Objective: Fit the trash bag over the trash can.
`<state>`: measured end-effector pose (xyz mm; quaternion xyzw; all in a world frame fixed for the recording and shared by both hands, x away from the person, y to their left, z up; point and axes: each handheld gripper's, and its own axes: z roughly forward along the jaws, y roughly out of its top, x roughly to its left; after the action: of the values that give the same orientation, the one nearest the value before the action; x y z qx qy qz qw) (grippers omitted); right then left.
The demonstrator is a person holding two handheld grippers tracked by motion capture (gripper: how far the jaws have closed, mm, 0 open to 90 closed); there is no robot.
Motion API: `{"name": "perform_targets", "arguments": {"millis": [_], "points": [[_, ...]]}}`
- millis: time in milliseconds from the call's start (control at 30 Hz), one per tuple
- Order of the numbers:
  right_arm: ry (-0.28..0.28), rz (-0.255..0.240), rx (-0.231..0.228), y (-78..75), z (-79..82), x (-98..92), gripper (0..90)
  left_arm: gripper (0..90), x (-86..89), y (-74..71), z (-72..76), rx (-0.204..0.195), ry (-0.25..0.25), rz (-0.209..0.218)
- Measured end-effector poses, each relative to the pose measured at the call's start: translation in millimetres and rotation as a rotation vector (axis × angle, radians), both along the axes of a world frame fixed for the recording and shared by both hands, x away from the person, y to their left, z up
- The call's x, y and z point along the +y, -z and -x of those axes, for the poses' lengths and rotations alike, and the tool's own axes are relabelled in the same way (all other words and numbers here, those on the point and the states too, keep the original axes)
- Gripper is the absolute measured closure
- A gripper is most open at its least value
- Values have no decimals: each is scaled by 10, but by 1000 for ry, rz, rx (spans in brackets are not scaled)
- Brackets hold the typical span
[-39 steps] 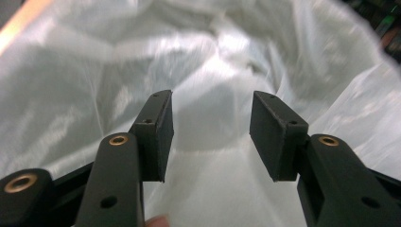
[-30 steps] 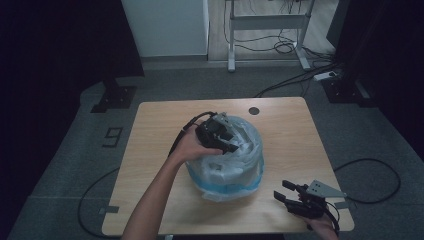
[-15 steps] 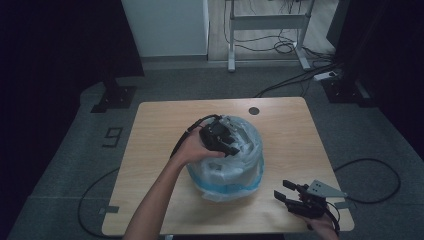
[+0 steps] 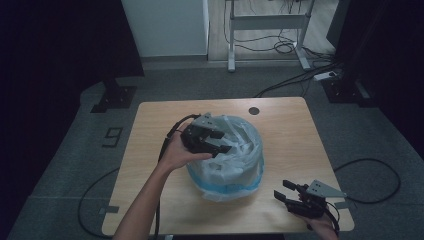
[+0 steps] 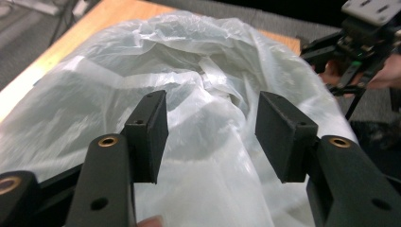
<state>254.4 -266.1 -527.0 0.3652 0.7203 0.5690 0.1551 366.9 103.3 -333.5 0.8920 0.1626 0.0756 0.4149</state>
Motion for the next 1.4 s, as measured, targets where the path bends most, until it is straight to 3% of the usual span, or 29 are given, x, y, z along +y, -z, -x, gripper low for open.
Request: {"name": "perform_targets", "arguments": {"millis": [133, 167, 300, 433, 500, 533, 767, 900, 1167, 1400], "points": [[3, 5, 0, 3, -1, 3, 394, 433, 280, -23, 173, -25, -48, 70], [3, 5, 0, 3, -1, 3, 394, 429, 280, -23, 173, -25, -48, 70], [9, 4, -3, 1, 4, 0, 393, 422, 579, 5, 359, -47, -98, 123], [16, 4, -3, 2, 2, -13, 393, 420, 757, 58, 470, -55, -134, 149], [26, 0, -3, 5, 4, -27, 392, 420, 986, 162, 598, -55, -184, 173], [26, 0, -3, 5, 4, -27, 392, 420, 986, 162, 598, -55, -184, 173], [32, 17, 4, 38, -4, -24, 386, 419, 1414, 457, 862, -43, -261, 194], [37, 23, 5, 45, -7, -23, 385, 418, 1574, 618, 953, -29, -291, 200], [46, 25, 5, 52, -8, -34, 384, 416, 1711, 874, 1015, 5, -323, 220], [53, 25, 6, 60, -11, -44, 384, 416, 1695, 875, 996, 6, -320, 215]]}}
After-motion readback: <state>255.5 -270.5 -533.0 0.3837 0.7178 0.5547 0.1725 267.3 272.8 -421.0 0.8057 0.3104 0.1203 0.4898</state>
